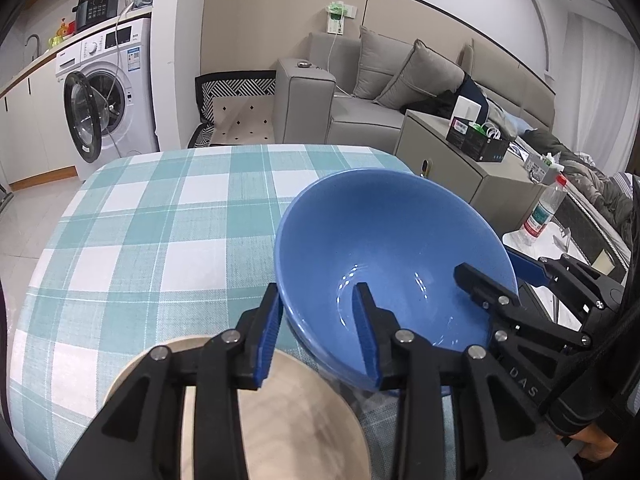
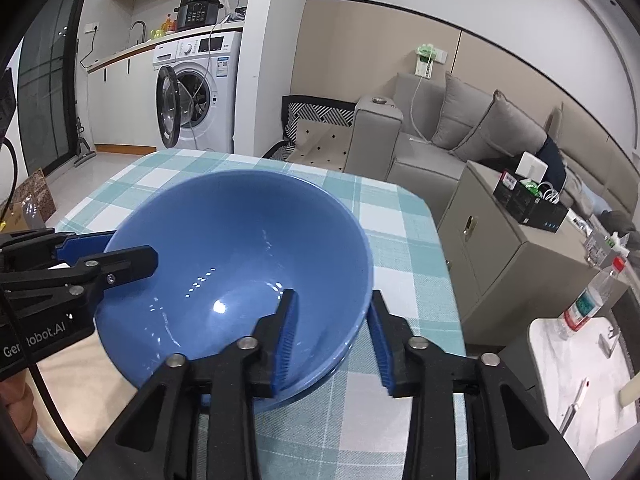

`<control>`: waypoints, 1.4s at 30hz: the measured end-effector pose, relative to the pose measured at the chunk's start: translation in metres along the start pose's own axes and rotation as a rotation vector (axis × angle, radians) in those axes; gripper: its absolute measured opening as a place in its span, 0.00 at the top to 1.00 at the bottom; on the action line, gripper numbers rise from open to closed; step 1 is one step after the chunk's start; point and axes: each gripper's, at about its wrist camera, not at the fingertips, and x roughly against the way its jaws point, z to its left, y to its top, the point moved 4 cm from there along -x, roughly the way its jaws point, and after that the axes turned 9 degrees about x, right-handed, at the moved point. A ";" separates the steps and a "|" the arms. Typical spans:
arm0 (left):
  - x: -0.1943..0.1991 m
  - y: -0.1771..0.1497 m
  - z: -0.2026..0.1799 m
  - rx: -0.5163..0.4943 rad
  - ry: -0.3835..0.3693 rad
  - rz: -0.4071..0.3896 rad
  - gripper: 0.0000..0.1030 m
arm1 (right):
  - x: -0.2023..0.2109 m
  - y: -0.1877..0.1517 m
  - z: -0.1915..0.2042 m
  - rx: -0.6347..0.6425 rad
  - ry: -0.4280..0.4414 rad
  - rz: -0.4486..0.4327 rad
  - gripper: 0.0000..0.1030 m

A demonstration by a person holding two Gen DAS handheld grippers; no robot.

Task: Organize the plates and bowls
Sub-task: 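Lower the held bowl into the nested blue bowls with both tools, then open both tools and reposition them on the rims of the three-bowl stack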

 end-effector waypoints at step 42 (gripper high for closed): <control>-0.019 0.000 0.019 0.082 -0.025 0.049 0.00 | -0.015 -0.030 -0.050 -0.259 0.326 -0.047 0.01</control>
